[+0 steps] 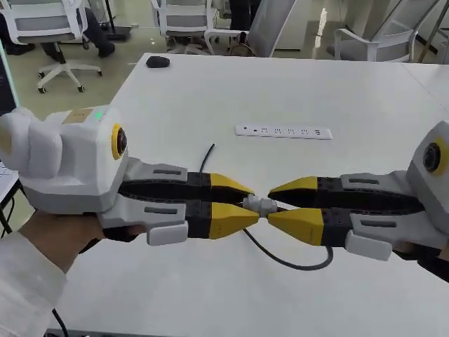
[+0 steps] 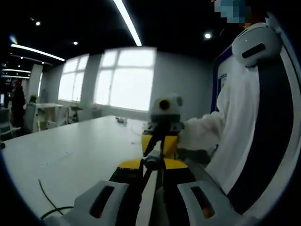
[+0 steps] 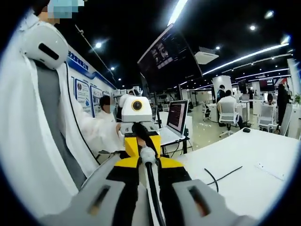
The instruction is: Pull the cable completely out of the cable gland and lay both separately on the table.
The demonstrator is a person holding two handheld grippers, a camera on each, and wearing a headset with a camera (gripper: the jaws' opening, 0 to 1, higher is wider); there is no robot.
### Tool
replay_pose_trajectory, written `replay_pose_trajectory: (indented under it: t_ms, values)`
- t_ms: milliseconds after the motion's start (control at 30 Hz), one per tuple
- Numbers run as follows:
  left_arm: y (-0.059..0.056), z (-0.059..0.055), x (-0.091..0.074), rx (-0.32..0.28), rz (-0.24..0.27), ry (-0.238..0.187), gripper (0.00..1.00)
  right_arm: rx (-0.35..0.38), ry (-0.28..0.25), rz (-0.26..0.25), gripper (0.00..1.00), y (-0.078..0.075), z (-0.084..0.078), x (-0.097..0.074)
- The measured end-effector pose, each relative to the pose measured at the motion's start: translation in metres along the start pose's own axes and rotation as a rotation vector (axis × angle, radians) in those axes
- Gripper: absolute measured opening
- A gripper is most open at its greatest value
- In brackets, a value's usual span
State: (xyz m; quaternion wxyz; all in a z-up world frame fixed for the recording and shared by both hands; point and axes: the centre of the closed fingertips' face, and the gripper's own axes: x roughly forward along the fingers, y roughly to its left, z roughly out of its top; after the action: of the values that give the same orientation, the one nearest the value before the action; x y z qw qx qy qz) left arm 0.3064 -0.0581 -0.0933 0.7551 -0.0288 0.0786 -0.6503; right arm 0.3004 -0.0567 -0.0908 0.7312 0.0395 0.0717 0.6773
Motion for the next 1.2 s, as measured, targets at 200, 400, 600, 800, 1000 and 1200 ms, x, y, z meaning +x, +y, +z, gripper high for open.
replay_pose_trajectory:
  t_ms: [200, 400, 600, 800, 1000, 1200]
  values:
    - [-0.001, 0.001, -0.001, 0.017, 0.002, 0.001, 0.16, -0.004, 0.032, 0.020, 0.12, 0.003, -0.003, 0.004]
    - [0.000, 0.004, -0.002, 0.016, 0.001, -0.007, 0.16, -0.017, 0.029, 0.031, 0.11, 0.003, 0.001, 0.004]
    - [-0.001, 0.007, -0.001, 0.042, -0.023, -0.004, 0.17, -0.054, 0.023, 0.046, 0.10, 0.003, 0.007, 0.003]
    - [-0.001, 0.007, -0.001, -0.091, -0.034, 0.009, 0.15, -0.029, 0.023, 0.044, 0.10, 0.004, 0.006, 0.003]
    - [-0.001, 0.010, -0.001, -0.130, -0.040, -0.008, 0.14, -0.039, 0.019, 0.048, 0.09, 0.006, 0.009, 0.001]
    - [-0.001, 0.003, 0.000, -0.220, -0.054, -0.011, 0.13, -0.157, 0.066, 0.056, 0.08, 0.009, 0.004, 0.001]
